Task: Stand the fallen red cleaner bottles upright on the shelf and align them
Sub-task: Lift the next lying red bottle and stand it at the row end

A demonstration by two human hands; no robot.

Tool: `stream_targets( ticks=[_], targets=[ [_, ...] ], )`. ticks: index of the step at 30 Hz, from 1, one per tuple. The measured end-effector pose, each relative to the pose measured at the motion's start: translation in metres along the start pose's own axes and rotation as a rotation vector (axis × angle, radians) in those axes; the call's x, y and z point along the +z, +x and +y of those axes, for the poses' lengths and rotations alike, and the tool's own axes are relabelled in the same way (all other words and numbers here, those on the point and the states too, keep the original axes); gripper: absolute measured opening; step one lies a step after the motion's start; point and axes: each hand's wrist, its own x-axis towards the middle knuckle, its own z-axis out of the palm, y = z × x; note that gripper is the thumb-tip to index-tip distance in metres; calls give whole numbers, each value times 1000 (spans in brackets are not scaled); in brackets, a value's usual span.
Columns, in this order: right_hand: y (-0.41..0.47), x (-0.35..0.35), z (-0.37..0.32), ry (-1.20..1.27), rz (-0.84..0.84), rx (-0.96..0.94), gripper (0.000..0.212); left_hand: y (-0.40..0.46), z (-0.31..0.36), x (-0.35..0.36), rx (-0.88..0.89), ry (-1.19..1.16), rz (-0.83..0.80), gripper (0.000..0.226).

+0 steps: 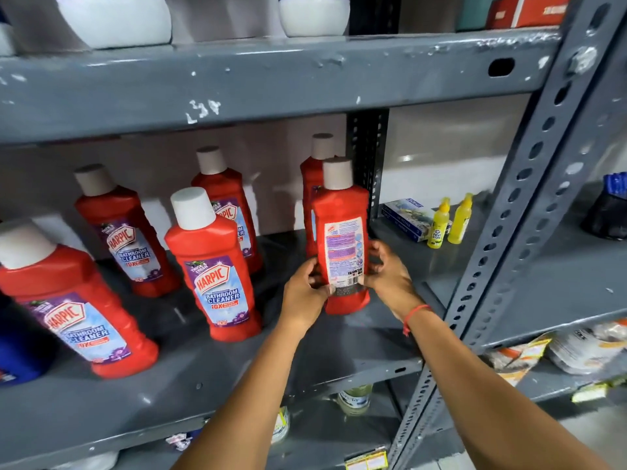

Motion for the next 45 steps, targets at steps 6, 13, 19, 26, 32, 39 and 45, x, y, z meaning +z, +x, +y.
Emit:
stream_targets(
  ticks=[6, 13, 19, 26, 32, 39, 45],
  targets=[
    [-3, 4, 7, 116, 45, 34, 52, 9, -4, -7, 11, 41, -68, 46],
    [-17, 4, 20, 160, 100, 99, 31, 3, -3, -5, -10, 10, -79, 43],
    [-22, 21, 31, -21, 357, 162, 28, 1, 0, -5, -42, 74, -65, 45],
    [-32, 38, 33, 84, 388, 144, 27, -2, 5, -9, -77, -58, -123, 42],
    [-34, 67, 26, 114, 260, 117, 82, -3, 6, -17, -219, -194, -96, 38],
    [-17, 68, 21, -98, 279, 93, 72, -6, 8, -27, -283, -173, -132, 44],
    [-14, 48, 24, -7, 219, 126, 48, -4, 7, -20, -242, -48, -171, 35]
  ],
)
